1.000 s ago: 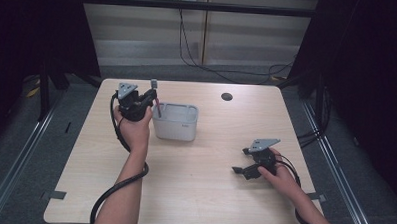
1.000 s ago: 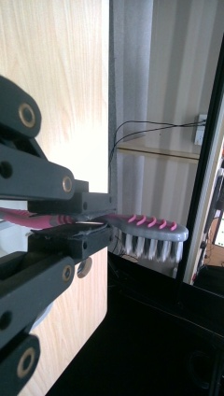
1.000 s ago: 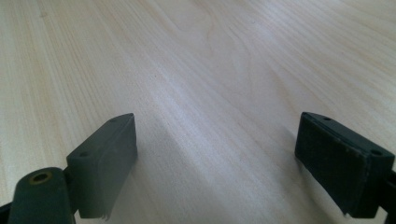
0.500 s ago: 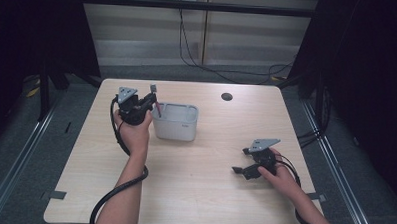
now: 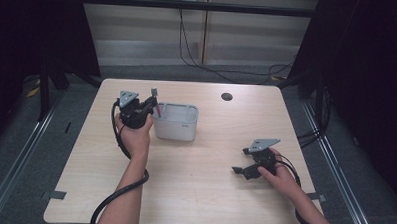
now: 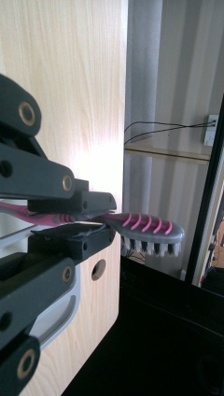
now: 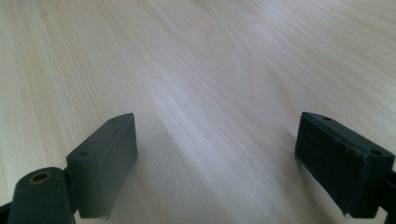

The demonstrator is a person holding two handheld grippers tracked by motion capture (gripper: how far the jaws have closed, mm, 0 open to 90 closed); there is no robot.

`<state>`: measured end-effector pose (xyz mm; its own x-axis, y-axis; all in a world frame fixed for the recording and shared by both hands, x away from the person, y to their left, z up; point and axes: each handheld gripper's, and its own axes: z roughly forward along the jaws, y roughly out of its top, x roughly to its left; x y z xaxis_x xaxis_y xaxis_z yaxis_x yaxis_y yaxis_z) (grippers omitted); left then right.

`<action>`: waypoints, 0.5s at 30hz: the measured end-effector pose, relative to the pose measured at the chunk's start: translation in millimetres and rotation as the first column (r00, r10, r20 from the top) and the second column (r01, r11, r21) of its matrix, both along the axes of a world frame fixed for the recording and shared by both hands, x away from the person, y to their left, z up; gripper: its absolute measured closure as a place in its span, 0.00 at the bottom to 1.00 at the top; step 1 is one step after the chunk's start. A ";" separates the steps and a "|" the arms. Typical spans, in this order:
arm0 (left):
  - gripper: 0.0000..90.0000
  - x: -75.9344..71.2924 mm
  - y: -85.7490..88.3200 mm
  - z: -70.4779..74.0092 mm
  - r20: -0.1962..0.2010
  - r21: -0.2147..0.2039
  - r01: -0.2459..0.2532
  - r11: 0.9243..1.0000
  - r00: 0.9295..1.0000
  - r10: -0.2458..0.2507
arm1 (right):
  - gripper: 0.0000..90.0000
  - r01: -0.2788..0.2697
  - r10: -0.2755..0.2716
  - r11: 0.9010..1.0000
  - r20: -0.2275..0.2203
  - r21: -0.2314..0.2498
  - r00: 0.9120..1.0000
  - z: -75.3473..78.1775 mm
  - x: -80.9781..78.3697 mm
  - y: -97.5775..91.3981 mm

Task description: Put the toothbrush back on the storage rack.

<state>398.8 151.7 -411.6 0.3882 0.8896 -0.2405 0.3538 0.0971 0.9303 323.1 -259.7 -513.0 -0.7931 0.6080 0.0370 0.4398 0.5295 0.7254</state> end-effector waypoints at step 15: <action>0.92 -5.6 0.7 -6.5 -0.009 0.006 0.007 1.000 1.000 -0.007 | 0.14 0.001 -0.001 1.000 0.000 0.000 1.000 0.0 -0.1 0.0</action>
